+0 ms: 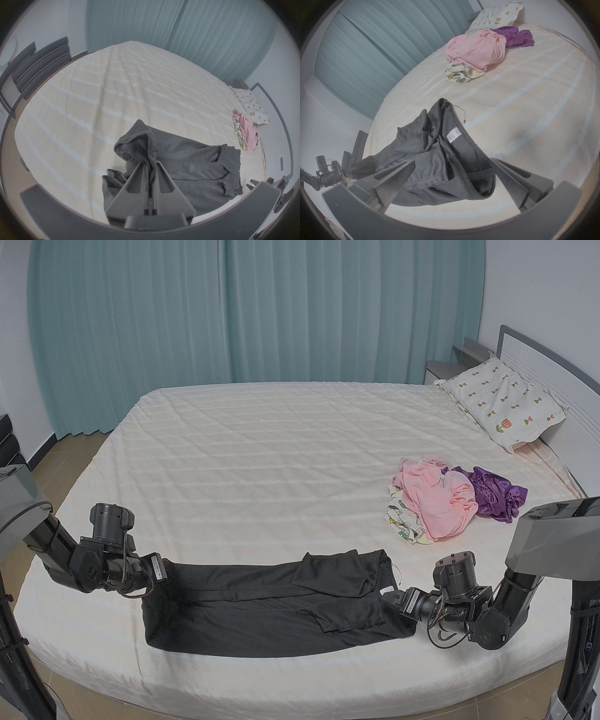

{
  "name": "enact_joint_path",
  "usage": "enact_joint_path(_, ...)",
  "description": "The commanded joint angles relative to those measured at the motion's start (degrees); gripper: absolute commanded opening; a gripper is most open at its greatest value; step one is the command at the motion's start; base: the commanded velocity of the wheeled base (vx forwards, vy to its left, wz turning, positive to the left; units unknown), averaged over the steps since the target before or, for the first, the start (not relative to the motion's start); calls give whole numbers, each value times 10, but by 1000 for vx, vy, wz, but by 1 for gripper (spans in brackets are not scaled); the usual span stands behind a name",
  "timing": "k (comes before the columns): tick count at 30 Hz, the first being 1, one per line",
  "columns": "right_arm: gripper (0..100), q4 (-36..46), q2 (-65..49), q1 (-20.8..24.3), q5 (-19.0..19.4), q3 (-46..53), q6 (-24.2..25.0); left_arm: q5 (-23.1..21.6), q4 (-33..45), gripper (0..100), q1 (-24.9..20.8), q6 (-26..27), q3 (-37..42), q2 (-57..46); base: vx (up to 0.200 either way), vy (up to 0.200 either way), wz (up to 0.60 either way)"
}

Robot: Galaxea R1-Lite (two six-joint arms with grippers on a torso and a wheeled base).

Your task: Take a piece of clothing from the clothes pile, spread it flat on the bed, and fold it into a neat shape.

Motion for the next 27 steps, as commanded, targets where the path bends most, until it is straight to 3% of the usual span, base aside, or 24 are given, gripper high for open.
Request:
enact_joint_path(1,100,-4,-1,-2,0,0,0,11,4,0,-36,-4,-9,-4,0,-200,0)
enact_joint_path(6,100,-4,0,-2,0,0,0,12,23,0,-54,-4,-19,-4,0,-200,0)
enact_joint_path(9,100,-4,1,-2,0,-1,0,19,70,0,-86,-48,-55,-6,0,-200,0)
enact_joint_path(15,100,-4,1,-2,0,0,-1,24,116,0,-114,-61,-96,-4,0,-200,0)
enact_joint_path(27,100,-4,2,-1,0,0,-1,36,160,0,-165,-99,-172,40,0,-200,0)
